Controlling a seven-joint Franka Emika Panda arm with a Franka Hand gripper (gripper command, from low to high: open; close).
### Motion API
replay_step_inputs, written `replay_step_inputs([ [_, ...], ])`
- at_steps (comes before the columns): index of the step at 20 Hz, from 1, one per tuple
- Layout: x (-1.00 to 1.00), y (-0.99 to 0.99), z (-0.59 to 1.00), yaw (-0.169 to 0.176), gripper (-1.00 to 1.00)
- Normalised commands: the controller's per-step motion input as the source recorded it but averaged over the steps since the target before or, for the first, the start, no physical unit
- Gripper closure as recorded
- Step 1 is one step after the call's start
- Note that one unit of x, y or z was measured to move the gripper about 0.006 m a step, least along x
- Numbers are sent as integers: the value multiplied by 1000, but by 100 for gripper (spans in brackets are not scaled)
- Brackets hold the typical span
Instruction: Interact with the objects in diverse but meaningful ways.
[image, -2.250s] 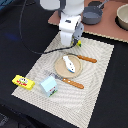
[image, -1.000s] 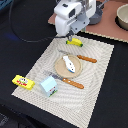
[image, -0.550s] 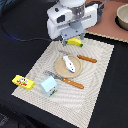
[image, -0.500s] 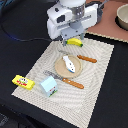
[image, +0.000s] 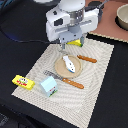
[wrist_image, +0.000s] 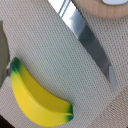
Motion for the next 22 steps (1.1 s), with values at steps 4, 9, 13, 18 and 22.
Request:
replay_step_inputs([
  [4, 376, -369, 283, -81, -100],
  [9, 342, -386, 39, -89, -100],
  [13, 395, -281, 3, -92, -100],
  [18, 335, -202, -15, -100, -100],
  [22, 452, -34, -1, -104, -100],
])
